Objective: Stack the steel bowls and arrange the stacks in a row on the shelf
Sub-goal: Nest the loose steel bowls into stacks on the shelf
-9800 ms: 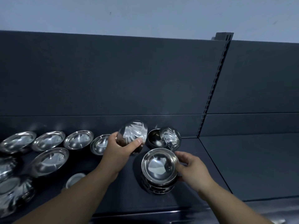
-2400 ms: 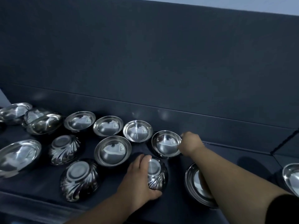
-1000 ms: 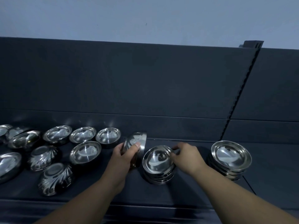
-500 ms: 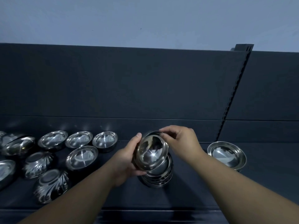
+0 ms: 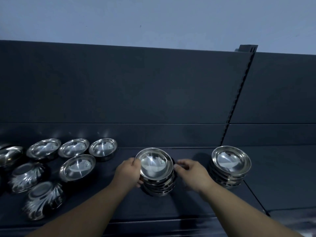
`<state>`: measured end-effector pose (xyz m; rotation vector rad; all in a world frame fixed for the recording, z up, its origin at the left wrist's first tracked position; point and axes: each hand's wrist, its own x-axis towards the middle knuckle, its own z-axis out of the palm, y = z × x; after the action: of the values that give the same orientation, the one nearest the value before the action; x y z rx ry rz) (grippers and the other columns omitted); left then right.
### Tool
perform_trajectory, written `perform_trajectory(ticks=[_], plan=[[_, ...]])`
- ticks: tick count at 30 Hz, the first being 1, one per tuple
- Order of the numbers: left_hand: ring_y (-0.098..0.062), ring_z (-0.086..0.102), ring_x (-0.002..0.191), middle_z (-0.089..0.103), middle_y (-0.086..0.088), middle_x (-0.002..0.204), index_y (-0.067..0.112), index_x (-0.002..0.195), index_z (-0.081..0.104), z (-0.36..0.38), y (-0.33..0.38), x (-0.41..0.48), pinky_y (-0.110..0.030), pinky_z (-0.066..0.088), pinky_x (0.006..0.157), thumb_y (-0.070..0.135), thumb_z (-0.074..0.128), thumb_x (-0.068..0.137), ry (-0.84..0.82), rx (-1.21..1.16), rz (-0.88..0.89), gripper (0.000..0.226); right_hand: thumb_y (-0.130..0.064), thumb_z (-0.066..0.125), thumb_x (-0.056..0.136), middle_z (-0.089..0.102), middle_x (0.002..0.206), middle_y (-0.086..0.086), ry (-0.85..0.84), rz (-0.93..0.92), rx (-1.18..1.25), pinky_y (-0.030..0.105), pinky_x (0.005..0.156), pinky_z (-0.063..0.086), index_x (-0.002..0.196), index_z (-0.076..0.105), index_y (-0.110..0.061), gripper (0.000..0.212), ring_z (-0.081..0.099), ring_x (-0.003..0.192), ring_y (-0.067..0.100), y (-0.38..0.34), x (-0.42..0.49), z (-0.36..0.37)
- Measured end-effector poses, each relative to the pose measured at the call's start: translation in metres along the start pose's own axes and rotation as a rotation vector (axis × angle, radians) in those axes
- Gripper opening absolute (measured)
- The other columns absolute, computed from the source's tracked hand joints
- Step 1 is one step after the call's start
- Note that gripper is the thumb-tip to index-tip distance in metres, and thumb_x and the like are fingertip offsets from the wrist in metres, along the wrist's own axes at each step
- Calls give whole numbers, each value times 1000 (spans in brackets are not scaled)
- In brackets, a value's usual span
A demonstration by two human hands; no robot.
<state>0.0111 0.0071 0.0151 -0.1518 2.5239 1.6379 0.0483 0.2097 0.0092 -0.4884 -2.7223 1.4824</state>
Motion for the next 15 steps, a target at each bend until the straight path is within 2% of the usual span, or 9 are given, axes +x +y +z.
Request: perform_trajectory(ticks=[3, 5, 6, 8, 9, 11, 13, 15], plan=[[-24, 66, 54, 69, -19, 70, 4, 80, 60, 1, -4, 4, -28, 50, 46, 21, 37, 96, 5, 69, 11, 32, -39, 62, 89, 71, 107, -6, -20, 36, 38, 32, 79, 54, 115, 69, -29, 29, 68, 90, 13, 13, -1, 6], [-33, 67, 80, 70, -20, 86, 2, 80, 61, 3, -6, 9, -36, 54, 70, 21, 37, 96, 23, 170, 37, 34, -38, 61, 90, 72, 102, -7, -23, 57, 85, 33, 79, 56, 112, 69, -30, 25, 71, 86, 14, 15, -1, 8], [-35, 63, 94, 69, -20, 96, 0, 87, 63, 4, -6, 10, -37, 50, 82, 20, 38, 97, 33, 236, 54, 34, -37, 61, 90, 72, 100, -7, -20, 63, 106, 34, 79, 57, 110, 70, -30, 23, 72, 84, 14, 15, -1, 9], [-34, 56, 110, 65, -20, 112, -4, 102, 65, 7, -5, 12, -33, 41, 90, 17, 38, 100, 32, 326, 78, 34, -35, 60, 91, 73, 96, -7, -13, 65, 135, 35, 77, 59, 107, 71, -29, 20, 72, 83, 15, 15, 0, 10], [-32, 53, 113, 63, -20, 115, -5, 102, 65, 8, -4, 11, -31, 38, 91, 16, 37, 100, 17, 327, 71, 35, -34, 60, 92, 74, 95, -6, -17, 69, 156, 36, 72, 60, 106, 71, -29, 19, 73, 82, 17, 15, 0, 11], [-31, 51, 112, 62, -20, 115, 0, 86, 63, 10, -6, 10, -29, 36, 91, 16, 35, 101, -24, 298, 36, 36, -31, 57, 93, 74, 92, -3, -33, 88, 211, 34, 60, 59, 104, 71, -30, 17, 74, 82, 21, 14, -2, 12], [-31, 55, 103, 62, -20, 111, 5, 81, 60, 13, -13, 15, -34, 47, 90, 20, 37, 100, -44, 220, -11, 34, -29, 56, 94, 75, 93, -3, -38, 91, 239, 34, 57, 58, 106, 70, -30, 19, 74, 82, 21, 17, -2, 13], [-28, 58, 95, 58, -15, 110, 8, 87, 60, 15, -18, 17, -44, 59, 74, 21, 38, 99, -77, 85, -94, 28, -28, 55, 95, 74, 98, -4, -47, 85, 271, 35, 57, 59, 108, 69, -33, 20, 74, 84, 20, 20, -3, 15]])
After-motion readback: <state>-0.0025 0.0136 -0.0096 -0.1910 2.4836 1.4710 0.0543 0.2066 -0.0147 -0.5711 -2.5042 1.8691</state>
